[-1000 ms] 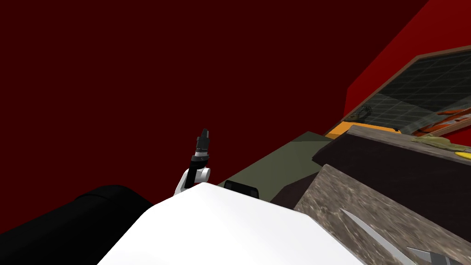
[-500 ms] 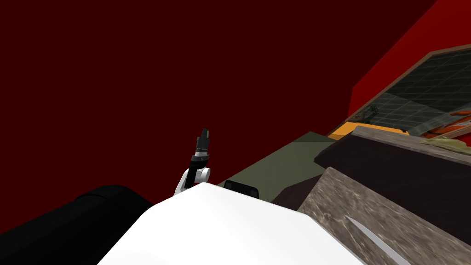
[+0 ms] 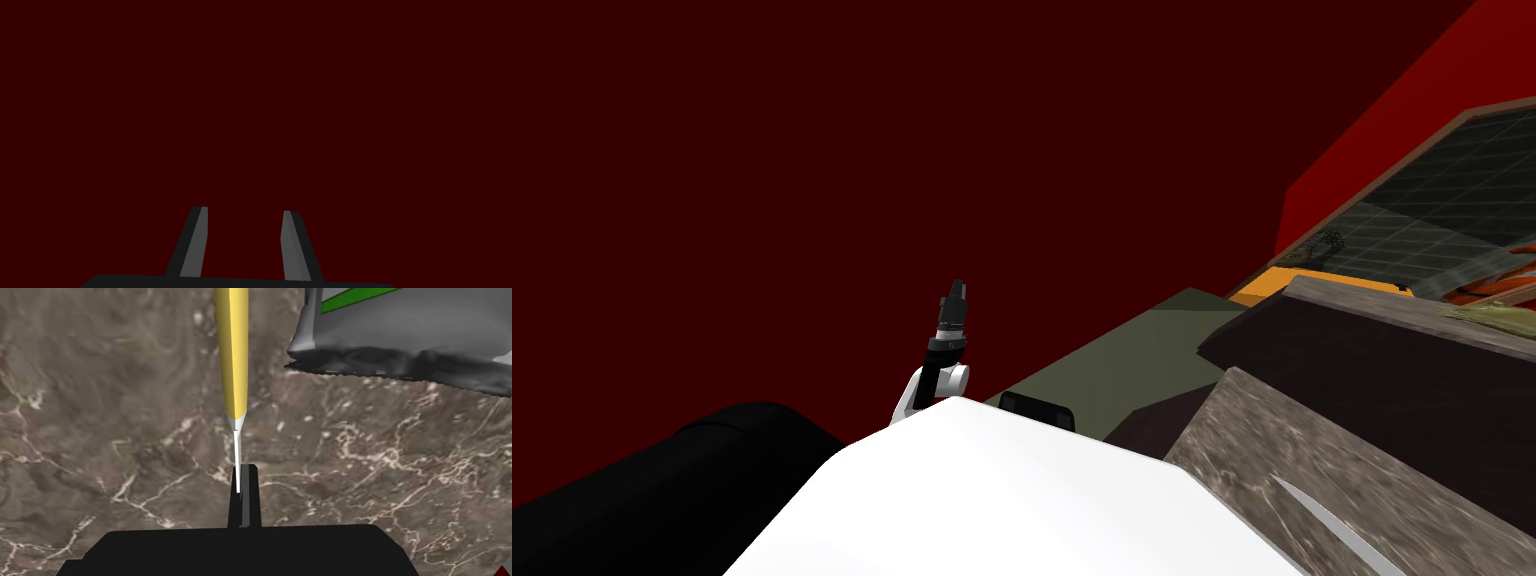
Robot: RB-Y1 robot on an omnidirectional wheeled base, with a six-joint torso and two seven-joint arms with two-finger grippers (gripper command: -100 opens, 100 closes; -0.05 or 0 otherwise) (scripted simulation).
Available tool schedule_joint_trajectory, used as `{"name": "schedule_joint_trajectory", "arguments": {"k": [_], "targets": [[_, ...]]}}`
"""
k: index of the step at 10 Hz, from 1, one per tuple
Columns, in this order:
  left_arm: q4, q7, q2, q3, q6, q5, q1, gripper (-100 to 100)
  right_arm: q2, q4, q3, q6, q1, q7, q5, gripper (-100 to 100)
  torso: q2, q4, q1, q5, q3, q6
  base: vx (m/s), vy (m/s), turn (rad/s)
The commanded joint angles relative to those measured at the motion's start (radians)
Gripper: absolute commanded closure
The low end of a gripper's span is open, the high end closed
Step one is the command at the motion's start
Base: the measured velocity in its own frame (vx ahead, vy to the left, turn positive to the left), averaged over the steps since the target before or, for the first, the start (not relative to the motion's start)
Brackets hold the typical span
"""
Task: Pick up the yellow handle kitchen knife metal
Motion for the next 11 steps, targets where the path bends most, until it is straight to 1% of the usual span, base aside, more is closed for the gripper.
{"name": "schedule_joint_trajectory", "arguments": {"k": [1,3,4,5,6,7,8,9,10,11], "targets": [[0.000,0.000,0.000,0.000,0.000,0.000,0.000,0,0.000,0.000,0.000,0.000,0.000,0.000,0.000,100,0.000,0.000,0.000,0.000,0.000,0.000,0.000,0.000,0.000],[0.000,0.000,0.000,0.000,0.000,0.000,0.000,0,-0.001,0.000,0.000,0.000,0.000,0.001,0.001,100,0.000,0.000,-0.001,-0.001,0.000,0.001,0.000,0.000,0.000],[0.000,0.000,0.000,0.000,0.000,0.000,0.000,0,-0.001,0.000,0.000,0.000,0.000,0.001,0.001,0,0.000,0.000,-0.001,-0.001,0.000,0.001,0.000,0.000,0.000],[0.000,0.000,0.000,0.000,0.000,0.000,0.000,0,-0.029,0.000,-0.020,0.000,-0.016,0.011,-0.004,-100,0.000,0.000,-0.001,-0.001,0.000,0.001,-0.119,0.013,-0.065],[0.000,0.000,0.000,0.000,0.000,0.000,0.000,0,-0.029,0.000,-0.020,0.000,-0.016,0.011,-0.004,-100,0.005,0.001,0.000,0.000,0.003,0.001,-0.144,0.011,-0.034],[0.000,0.000,0.000,0.000,0.000,0.000,0.000,0,-0.055,0.001,-0.040,0.002,-0.032,0.020,-0.009,-100,0.008,0.002,-0.001,-0.001,0.005,0.001,-0.172,0.006,-0.056],[0.000,0.000,0.000,0.000,0.000,0.000,0.000,0,-0.067,0.002,-0.050,0.003,-0.041,0.025,-0.012,-100,0.010,0.002,-0.001,0.000,0.006,0.001,-0.186,0.009,-0.055],[0.000,0.000,0.000,0.000,0.000,0.000,0.000,0,-0.061,-0.007,-0.046,0.012,-0.020,0.026,-0.021,-100,0.012,0.003,-0.001,0.000,0.007,0.001,-0.077,0.004,-0.009],[0.000,0.000,0.000,0.000,0.000,0.000,0.000,0,-0.063,-0.005,-0.048,0.010,-0.021,0.030,-0.022,0,0.007,0.002,-0.001,-0.001,0.004,0.001,-0.014,0.001,-0.002],[0.000,0.000,0.000,0.000,0.000,0.000,0.000,0,-0.037,0.039,-0.058,-0.011,-0.031,0.045,-0.006,-100,0.003,0.001,-0.001,-0.001,0.002,0.001,-0.002,0.013,0.040]]}}
